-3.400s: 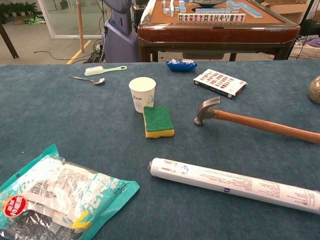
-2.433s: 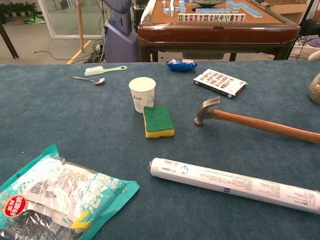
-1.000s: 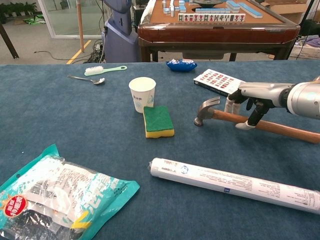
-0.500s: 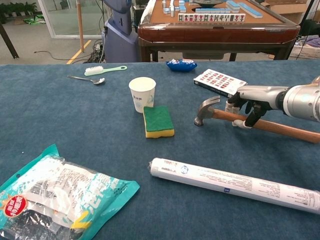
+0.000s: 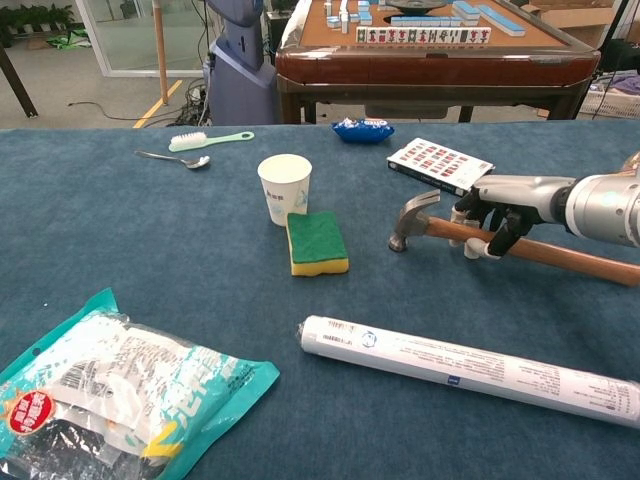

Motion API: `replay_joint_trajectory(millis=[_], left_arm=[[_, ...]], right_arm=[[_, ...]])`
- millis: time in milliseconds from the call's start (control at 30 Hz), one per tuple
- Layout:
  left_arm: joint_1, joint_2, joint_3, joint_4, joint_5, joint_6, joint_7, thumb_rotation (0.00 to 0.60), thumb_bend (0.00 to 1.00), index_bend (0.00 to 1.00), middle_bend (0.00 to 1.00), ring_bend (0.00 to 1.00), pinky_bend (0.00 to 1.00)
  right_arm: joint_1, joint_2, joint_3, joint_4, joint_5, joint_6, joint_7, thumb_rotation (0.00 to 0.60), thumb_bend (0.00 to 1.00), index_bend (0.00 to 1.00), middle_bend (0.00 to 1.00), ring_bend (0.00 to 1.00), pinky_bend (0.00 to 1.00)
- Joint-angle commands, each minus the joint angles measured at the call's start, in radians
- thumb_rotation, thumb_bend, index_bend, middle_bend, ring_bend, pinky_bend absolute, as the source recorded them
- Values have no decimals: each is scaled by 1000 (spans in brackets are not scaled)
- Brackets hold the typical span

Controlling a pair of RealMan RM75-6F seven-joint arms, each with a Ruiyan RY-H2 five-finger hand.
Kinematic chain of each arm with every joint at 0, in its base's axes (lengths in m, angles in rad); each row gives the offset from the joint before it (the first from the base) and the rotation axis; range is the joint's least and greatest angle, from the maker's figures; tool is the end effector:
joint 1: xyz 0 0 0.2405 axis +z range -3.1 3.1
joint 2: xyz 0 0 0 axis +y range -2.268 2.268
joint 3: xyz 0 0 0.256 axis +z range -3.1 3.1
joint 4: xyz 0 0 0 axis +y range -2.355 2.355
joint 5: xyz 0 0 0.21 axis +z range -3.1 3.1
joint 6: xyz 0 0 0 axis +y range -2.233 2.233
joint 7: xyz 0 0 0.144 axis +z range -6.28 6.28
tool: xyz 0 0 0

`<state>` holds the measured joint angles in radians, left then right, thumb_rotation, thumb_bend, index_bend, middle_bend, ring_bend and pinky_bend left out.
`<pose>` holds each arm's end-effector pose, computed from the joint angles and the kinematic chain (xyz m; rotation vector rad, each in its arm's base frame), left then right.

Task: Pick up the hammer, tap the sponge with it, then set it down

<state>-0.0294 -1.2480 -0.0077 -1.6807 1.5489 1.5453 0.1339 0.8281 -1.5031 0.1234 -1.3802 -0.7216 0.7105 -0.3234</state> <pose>-0.2862 0.1540 0.1146 -1.3674 -0.9548 -0.9493 -0.2010 -0.3645 -0.0228 1.8016 -1.2943 0.6082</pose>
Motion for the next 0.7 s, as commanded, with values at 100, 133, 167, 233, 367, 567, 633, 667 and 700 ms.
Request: replay_joint_trajectory(millis=[100, 133, 167, 233, 367, 567, 633, 667, 700], left_arm=[[-1, -2, -1, 1, -3, -3, 3, 600, 245, 135, 18, 29, 0], [-1, -3, -1, 2, -3, -3, 4, 600, 245, 136, 18, 29, 0], [-2, -3, -1, 2, -3, -4, 4, 600, 245, 136, 18, 29, 0], [-2, -4, -1, 2, -4, -5, 5, 600, 245, 136, 18, 29, 0], [-3, -5, -1, 2, -5, -7, 8, 600, 245, 136, 18, 29, 0], [-2, -5, -1, 0, -4, -3, 12, 600, 245, 135, 18, 29, 0], [-2, -6, -2, -1, -4, -2, 12, 600, 245, 135, 18, 29, 0], [-2, -6, -3, -1, -4, -2, 12, 600, 245, 135, 18, 29, 0], [-2, -5, -3, -2, -4, -2, 12, 600, 245, 135, 18, 29, 0]], right_arm=[[-1, -1, -3, 6, -2, -3, 13, 600, 654, 460, 498, 262, 253], [-2, -1, -4, 7, -3, -4, 16, 600, 668, 462, 502, 267, 253], [-2, -1, -5, 9, -4, -5, 19, 600, 681, 465, 506, 272, 253], [-3, -1, -5, 12, -8, -4, 25, 600, 698, 472, 515, 281, 253], [-8, 1, -2, 11, -20, -2, 43, 600, 744, 490, 541, 312, 253], [-23, 10, 10, 6, -57, 8, 89, 600, 831, 538, 605, 379, 253], [-29, 13, 15, 3, -76, 15, 105, 600, 851, 552, 621, 397, 253], [-32, 15, 16, 2, -85, 16, 111, 600, 861, 560, 629, 407, 253], [-35, 18, 17, -1, -96, 19, 119, 600, 869, 567, 635, 417, 253]])
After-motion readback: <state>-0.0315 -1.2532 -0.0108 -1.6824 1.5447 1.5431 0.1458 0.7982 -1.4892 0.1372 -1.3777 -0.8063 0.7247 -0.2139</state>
